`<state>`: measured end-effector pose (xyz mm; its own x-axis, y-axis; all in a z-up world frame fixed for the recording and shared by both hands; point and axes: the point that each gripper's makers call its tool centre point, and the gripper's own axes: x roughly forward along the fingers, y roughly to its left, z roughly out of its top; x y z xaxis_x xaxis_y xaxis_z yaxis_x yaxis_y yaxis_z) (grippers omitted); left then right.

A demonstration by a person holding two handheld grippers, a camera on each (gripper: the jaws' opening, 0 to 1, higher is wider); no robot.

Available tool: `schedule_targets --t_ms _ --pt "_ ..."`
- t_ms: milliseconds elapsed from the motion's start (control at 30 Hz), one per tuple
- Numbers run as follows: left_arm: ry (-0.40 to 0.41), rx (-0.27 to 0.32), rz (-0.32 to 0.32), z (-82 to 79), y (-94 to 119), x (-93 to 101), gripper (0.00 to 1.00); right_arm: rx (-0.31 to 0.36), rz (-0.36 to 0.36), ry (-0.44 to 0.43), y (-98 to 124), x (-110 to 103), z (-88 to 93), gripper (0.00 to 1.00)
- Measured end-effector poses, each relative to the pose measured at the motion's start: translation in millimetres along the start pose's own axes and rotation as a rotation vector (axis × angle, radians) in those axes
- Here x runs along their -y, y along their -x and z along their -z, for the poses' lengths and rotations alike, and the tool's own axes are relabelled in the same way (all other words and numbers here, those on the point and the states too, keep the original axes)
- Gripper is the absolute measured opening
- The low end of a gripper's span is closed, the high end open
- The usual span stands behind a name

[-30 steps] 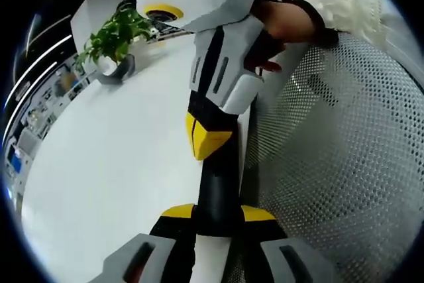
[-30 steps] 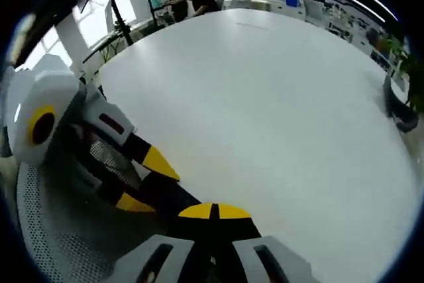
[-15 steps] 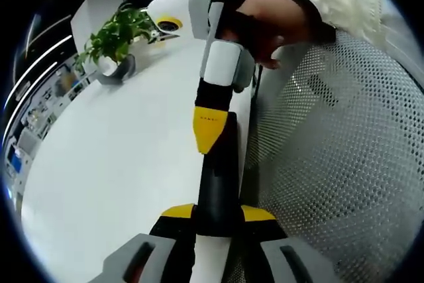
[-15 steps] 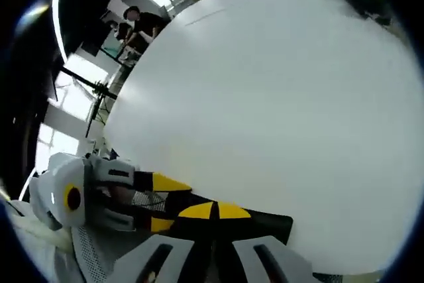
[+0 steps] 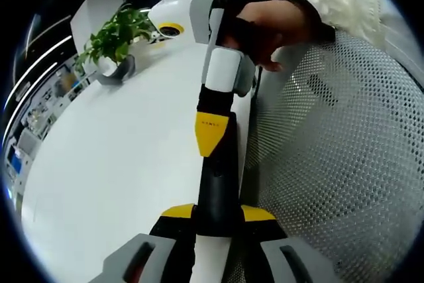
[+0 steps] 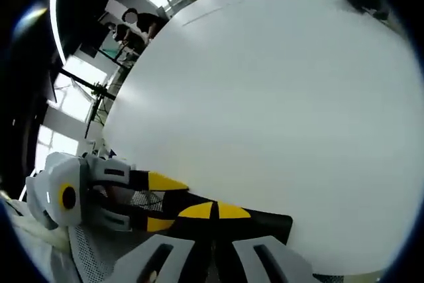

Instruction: Press the specified remote control buttons in sequence, fully releasing each button before pressing the next.

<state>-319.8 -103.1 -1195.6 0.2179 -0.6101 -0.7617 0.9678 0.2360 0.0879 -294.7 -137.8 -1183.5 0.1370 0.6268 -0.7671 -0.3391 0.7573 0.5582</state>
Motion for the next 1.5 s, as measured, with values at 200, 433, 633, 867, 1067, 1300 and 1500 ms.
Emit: schedule_targets --t_ms 200,433,633,867,1067,1300,1500 --pt "-0.001 0.000 0.000 -0.1 -0.1 0.2 0.24 -0.001 0.005 0.022 -0.1 -0.5 -1.2 0.00" --pt "0.016 0.008 -0.001 -0.5 -0.1 -0.1 0.24 -0.024 0.012 -0.002 4.6 -1.2 2.9 0.00" --pt "0.042 0.022 0.002 -0.9 -0.4 -0.5 0.24 -0.016 0.001 -0.022 10.0 -2.0 2.9 0.00" --pt "0.057 0.026 0.002 -1.1 -0.4 -0.7 0.25 -0.060 -0.016 -0.028 5.5 -2.8 8.3 0.00" --pt "0.060 0.027 0.002 -1.5 0.0 -0.5 0.25 -0.071 0.001 -0.008 4.9 -1.3 10.7 0.00" --pt "0.069 0.032 0.003 -2.2 -0.1 -0.6 0.25 -0.077 0.028 0.042 3.5 -2.6 13.6 0.00" --pt "0.067 0.030 0.000 -2.6 0.2 -0.9 0.25 -0.061 0.040 0.065 3.9 -1.3 11.3 0.00"
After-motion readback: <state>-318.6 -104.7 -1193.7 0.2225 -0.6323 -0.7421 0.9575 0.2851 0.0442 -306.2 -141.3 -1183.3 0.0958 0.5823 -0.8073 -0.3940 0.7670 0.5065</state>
